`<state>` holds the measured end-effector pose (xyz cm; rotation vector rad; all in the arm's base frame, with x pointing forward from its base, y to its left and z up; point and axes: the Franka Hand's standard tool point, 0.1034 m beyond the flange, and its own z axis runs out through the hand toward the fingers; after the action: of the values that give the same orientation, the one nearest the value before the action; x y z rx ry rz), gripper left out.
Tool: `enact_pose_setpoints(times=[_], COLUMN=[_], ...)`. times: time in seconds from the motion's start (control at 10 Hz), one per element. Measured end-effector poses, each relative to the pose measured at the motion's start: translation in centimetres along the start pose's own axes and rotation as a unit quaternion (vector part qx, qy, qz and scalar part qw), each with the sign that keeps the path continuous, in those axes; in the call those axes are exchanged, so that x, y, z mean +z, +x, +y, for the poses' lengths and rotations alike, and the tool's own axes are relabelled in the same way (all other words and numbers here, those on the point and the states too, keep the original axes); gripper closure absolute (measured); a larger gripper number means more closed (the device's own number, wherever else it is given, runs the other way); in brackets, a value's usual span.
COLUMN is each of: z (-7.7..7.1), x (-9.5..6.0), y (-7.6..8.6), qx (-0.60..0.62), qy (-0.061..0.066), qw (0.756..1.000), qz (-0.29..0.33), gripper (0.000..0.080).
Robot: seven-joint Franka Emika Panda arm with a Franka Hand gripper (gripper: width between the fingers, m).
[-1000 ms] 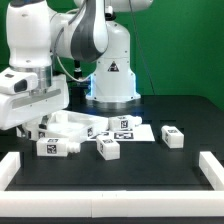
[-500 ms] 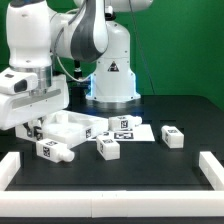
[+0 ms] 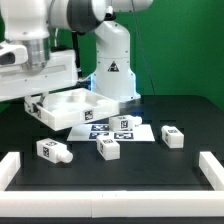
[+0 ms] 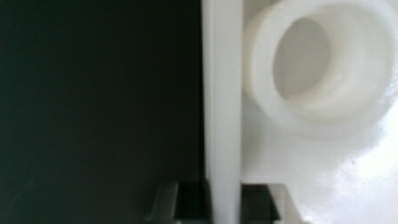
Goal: Assemble one leg
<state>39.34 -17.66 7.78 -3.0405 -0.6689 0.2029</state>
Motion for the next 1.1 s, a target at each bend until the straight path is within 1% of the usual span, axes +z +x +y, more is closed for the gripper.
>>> enact_pose_setpoints(times=[0.1, 0.2, 0.3, 0.4, 0.5, 0.6, 0.9, 1.0, 1.1], z=[-0.3, -0.2, 0.1, 0.7, 1.2, 1.1, 1.0, 0.7, -0.1], x=[-0.5, -0.7, -0.9, -0.9, -1.0, -0.8, -0.6, -0.6, -1.0], y=[3.3, 6.1, 8.5, 11.0, 12.1, 11.8, 11.7, 11.9, 13.2], qx=[0.037, 0.05, 0.098, 0.121, 0.116, 0.114, 0.113, 0.136, 0.158], qy=[-0.005, -0.014, -0.024, -0.033, -0.036, -0.035, -0.035, -0.031, -0.027], qw=[0.999, 0.999, 0.995, 0.992, 0.993, 0.993, 0.993, 0.99, 0.987], qz=[-0.004, -0.004, 0.0, 0.0, 0.0, -0.001, -0.003, -0.009, -0.018], gripper=[0.0745, 0.0745, 0.0745, 0.0745, 0.0745, 0.0745, 0.0745, 0.0745, 0.0745])
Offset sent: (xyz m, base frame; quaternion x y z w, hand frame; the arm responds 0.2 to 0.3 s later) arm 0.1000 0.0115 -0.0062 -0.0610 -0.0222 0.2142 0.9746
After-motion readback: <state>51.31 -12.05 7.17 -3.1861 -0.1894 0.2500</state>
